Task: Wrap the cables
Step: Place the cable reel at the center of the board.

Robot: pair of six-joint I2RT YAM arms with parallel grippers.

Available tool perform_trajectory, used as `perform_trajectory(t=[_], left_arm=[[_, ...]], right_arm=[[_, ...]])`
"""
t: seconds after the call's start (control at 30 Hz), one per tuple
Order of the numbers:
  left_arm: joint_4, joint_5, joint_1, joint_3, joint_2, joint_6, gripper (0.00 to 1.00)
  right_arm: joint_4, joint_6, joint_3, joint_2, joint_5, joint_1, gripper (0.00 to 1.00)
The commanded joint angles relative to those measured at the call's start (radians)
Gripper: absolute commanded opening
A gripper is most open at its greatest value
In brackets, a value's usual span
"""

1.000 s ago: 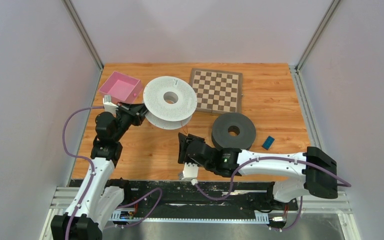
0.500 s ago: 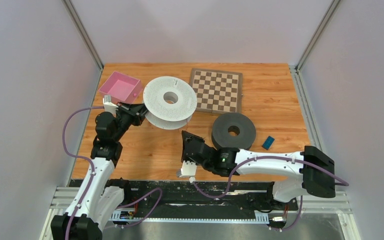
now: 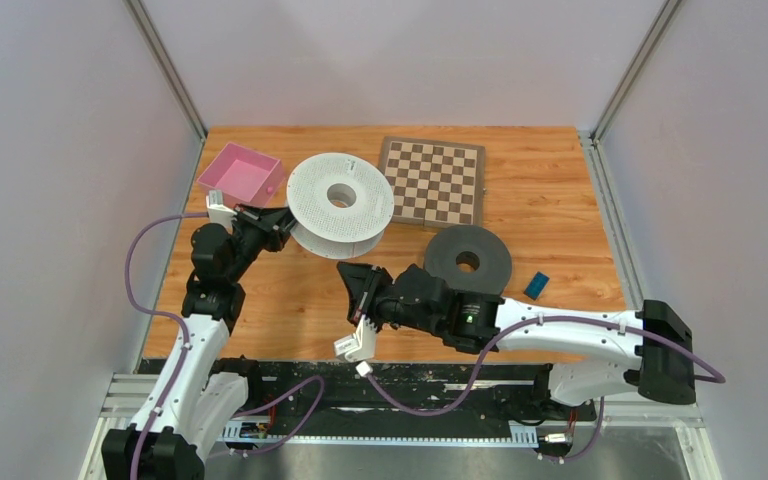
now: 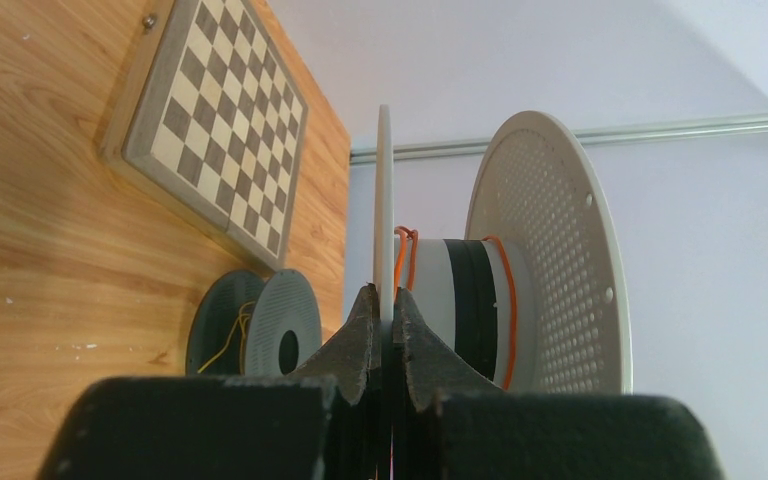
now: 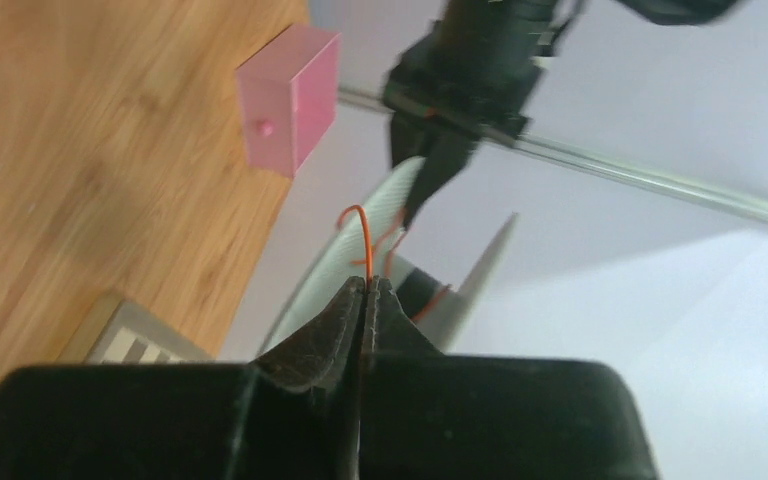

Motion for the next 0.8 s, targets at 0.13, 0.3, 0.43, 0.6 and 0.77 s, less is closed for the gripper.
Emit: perform_trajectory(t=[0.13, 0.3, 0.43, 0.6, 0.77], left_arm=[[0.114, -0.012, -0.002, 0.024, -0.013, -0.005, 0.00], [0.116, -0.011, -0.001, 0.020, -0.017, -0.010, 0.00], [0.119, -0.012, -0.002, 0.020, -0.021, -0.023, 0.00], [0.117, -0.007, -0.002, 0.029, -0.025, -0.028, 0.00], [0.120, -0.007, -0.002, 0.033, -0.023, -0.025, 0.00]], right_arm=[[0.366, 0.251, -0.001, 0.015, -0.104, 0.005, 0.00], [0.496, 0.346, 0.041, 0.135, 0.015, 0.011, 0.00], [0.542, 0.332, 0.081, 0.236, 0.139, 0.030, 0.00], [0.555, 0.350, 0.133, 0.331, 0.304, 0.032, 0.00], [0.514, 0.456, 0.180, 0.339, 0.336, 0.030, 0.00]])
